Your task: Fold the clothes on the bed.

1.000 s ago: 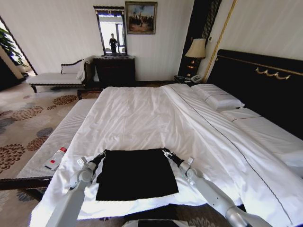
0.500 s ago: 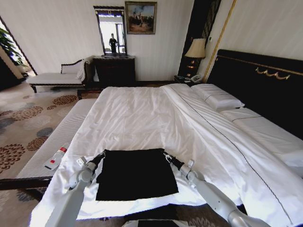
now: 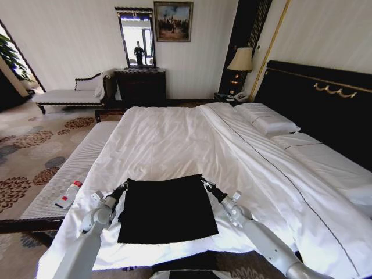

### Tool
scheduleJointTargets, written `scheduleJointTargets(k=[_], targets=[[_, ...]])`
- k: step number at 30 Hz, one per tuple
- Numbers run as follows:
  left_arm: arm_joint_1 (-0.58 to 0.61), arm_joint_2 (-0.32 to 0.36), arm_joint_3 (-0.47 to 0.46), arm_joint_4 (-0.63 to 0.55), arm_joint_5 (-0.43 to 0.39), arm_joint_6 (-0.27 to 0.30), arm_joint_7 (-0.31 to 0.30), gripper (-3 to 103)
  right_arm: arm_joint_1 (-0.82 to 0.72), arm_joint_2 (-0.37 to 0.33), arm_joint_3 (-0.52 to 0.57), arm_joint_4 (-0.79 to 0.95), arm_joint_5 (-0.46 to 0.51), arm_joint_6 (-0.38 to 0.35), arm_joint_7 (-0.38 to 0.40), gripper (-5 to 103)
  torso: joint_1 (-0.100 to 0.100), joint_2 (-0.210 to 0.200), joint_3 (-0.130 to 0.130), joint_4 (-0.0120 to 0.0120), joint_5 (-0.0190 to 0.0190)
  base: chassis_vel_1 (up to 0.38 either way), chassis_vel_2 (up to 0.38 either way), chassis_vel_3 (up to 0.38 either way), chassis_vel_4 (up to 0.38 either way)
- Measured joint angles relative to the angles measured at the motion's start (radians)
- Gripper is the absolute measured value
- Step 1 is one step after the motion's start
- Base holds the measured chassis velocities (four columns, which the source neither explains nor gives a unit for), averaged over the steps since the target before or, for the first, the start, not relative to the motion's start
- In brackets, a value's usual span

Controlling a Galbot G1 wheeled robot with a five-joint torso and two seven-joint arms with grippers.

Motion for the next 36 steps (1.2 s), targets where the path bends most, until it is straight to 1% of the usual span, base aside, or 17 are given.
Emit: scheduleJointTargets(k=[2,3,7,8,13,14,15,16,21,22,25,26,28,30,31,34,36], targets=[[0.009,-0.003,-0.041,-0.068,-0.056,-0.005,0.001,1,-0.033,-0.019,0.044,0.084,0.015,0.006,0.010,0,0.000,0.000,0.000,-0.0002,0.0002,0.000,0.000,0.000,0.000],[0.009,-0.003,-0.041,-0.068,-0.056,-0.005,0.001,1,-0.033,-0.019,0.044,0.084,0.015,0.006,0.010,0,0.000,0.000,0.000,-0.0002,0.0002,0.000,0.000,0.000,0.000],[0.027,0.019,-0.109,-0.164,-0.147,-0.006,-0.009,1,-0.091,-0.052,0.130,0.229,0.035,0.020,0.037,0,0.000,0.000,0.000,-0.0002,0.0001,0.000,0.000,0.000,0.000],[0.027,0.019,-0.109,-0.164,-0.147,-0.006,-0.009,1,-0.091,-0.052,0.130,0.229,0.035,0.020,0.037,0,0.000,0.000,0.000,-0.0002,0.0001,0.000,0.000,0.000,0.000],[0.099,0.041,-0.181,-0.290,-0.210,0.003,-0.023,1,-0.175,-0.076,0.234,0.402,0.047,0.035,0.089,0,0.000,0.000,0.000,-0.0001,-0.0001,0.000,0.000,0.000,0.000],[0.099,0.041,-0.181,-0.290,-0.210,0.003,-0.023,1,-0.175,-0.076,0.234,0.402,0.047,0.035,0.089,0,0.000,0.000,0.000,-0.0001,-0.0001,0.000,0.000,0.000,0.000],[0.127,0.041,-0.204,-0.334,-0.223,0.005,-0.024,1,-0.210,-0.081,0.266,0.451,0.042,0.038,0.102,0,0.000,0.000,0.000,-0.0002,-0.0001,0.000,0.000,0.000,0.000],[0.127,0.041,-0.204,-0.334,-0.223,0.005,-0.024,1,-0.210,-0.081,0.266,0.451,0.042,0.038,0.102,0,0.000,0.000,0.000,-0.0002,-0.0001,0.000,0.000,0.000,0.000],[0.262,0.029,-0.286,-0.517,-0.245,0.006,-0.030,1,-0.385,-0.087,0.403,0.666,-0.006,0.044,0.131,0,0.000,0.000,0.000,-0.0002,0.0001,0.000,0.000,0.000,0.000],[0.262,0.029,-0.286,-0.517,-0.245,0.006,-0.030,1,-0.385,-0.087,0.403,0.666,-0.006,0.044,0.131,0,0.000,0.000,0.000,-0.0002,0.0001,0.000,0.000,0.000,0.000],[0.347,0.019,-0.341,-0.622,-0.270,0.009,-0.055,1,-0.493,-0.093,0.496,0.802,-0.027,0.030,0.202,0,0.000,0.000,0.000,-0.0004,0.0000,0.000,0.000,0.000,0.000],[0.347,0.019,-0.341,-0.622,-0.270,0.009,-0.055,1,-0.493,-0.093,0.496,0.802,-0.027,0.030,0.202,0,0.000,0.000,0.000,-0.0004,0.0000,0.000,0.000,0.000,0.000],[0.372,0.020,-0.372,-0.672,-0.297,0.024,-0.090,1,-0.512,-0.111,0.540,0.869,-0.026,-0.005,0.323,0,-0.001,0.001,0.000,-0.0001,0.0001,0.000,0.000,0.000,0.000],[0.350,0.026,-0.351,-0.655,-0.288,0.034,-0.110,1,-0.476,-0.129,0.529,0.874,-0.023,-0.050,0.433,0,-0.001,0.001,0.000,-0.0003,-0.0002,0.000,0.000,0.000,0.000],[0.350,0.026,-0.351,-0.655,-0.288,0.034,-0.110,1,-0.476,-0.129,0.529,0.874,-0.023,-0.050,0.433,0,-0.001,0.001,0.000,-0.0003,-0.0002,0.000,0.000,0.000,0.000],[0.270,0.037,-0.257,-0.529,-0.224,0.058,-0.127,1,-0.371,-0.144,0.425,0.768,-0.042,-0.127,0.583,0,0.000,0.000,0.000,-0.0002,-0.0001,0.000,0.000,0.000,0.000],[0.205,0.044,-0.172,-0.386,-0.164,0.072,-0.127,1,-0.263,-0.136,0.305,0.604,-0.078,-0.172,0.633,0,0.000,0.000,0.000,-0.0002,0.0001,0.000,0.000,0.000,0.000]])
